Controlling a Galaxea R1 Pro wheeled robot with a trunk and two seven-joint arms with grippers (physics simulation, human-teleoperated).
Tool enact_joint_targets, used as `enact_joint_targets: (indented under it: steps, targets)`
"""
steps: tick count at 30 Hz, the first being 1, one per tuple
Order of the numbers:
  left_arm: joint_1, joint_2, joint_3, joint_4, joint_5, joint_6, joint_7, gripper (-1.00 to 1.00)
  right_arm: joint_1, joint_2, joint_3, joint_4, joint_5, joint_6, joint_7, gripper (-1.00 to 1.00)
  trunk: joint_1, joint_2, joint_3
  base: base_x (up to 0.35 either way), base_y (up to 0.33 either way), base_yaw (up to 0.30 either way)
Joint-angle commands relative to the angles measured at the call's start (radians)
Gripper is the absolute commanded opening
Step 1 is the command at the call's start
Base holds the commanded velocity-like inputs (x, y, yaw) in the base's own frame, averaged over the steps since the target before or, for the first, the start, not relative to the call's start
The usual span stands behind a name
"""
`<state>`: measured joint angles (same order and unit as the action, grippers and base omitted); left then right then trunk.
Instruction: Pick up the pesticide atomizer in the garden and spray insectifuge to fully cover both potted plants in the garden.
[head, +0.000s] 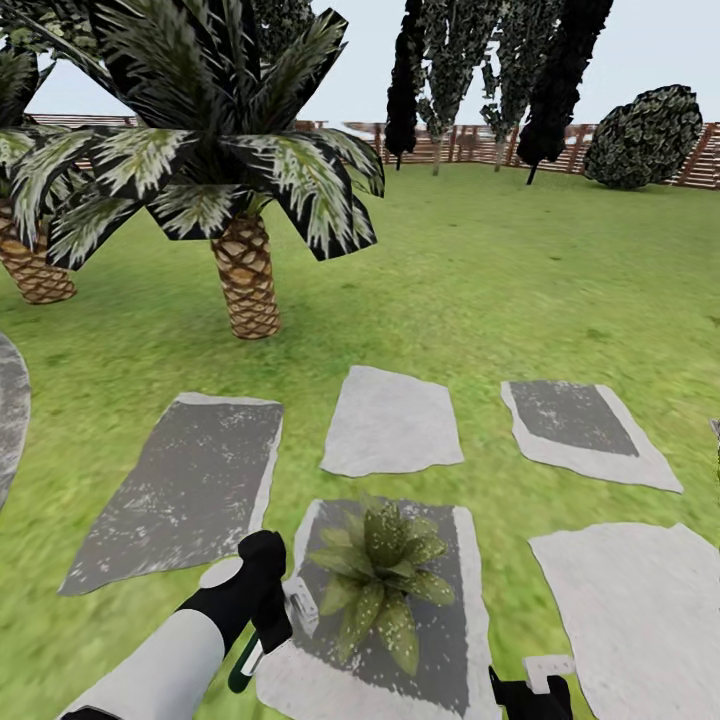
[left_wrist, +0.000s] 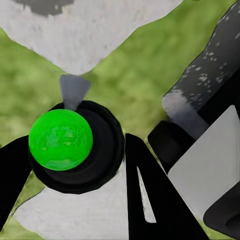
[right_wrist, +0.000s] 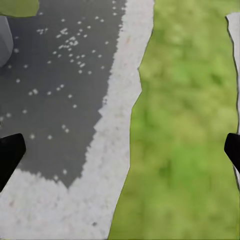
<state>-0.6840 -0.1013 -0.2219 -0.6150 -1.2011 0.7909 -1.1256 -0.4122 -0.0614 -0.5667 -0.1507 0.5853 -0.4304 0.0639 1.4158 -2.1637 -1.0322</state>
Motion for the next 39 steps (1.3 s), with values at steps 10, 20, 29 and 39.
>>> enact_joint_targets:
  steps: [10, 20, 29, 39]
  targets:
    - [0.000, 0.001, -0.002, -0.002, -0.006, 0.007, -0.008, -1.00, -0.001, 0.000, -0.009, 0.001, 0.002, -0.003, 0.007, 1.00, 0.000, 0.000, -0.001, 0.140, 0.127, -0.289]
    - [0.000, 0.003, 0.004, -0.043, -0.006, 0.006, -0.009, -1.00, -0.001, 0.000, -0.009, 0.000, 0.002, -0.002, 0.007, 1.00, 0.000, 0.000, -0.001, 0.001, 0.001, -0.041]
    - [0.000, 0.003, 0.003, -0.043, -0.006, 0.007, -0.008, -1.00, 0.000, 0.000, -0.009, 0.000, 0.002, -0.003, 0.007, 1.00, 0.000, 0.000, -0.001, 0.000, 0.000, -0.211]
    - [0.000, 0.002, 0.003, -0.043, -0.006, 0.007, -0.008, -1.00, -0.001, 0.000, -0.009, 0.000, 0.002, -0.004, 0.007, 1.00, 0.000, 0.000, -0.001, -0.041, 0.000, -0.038]
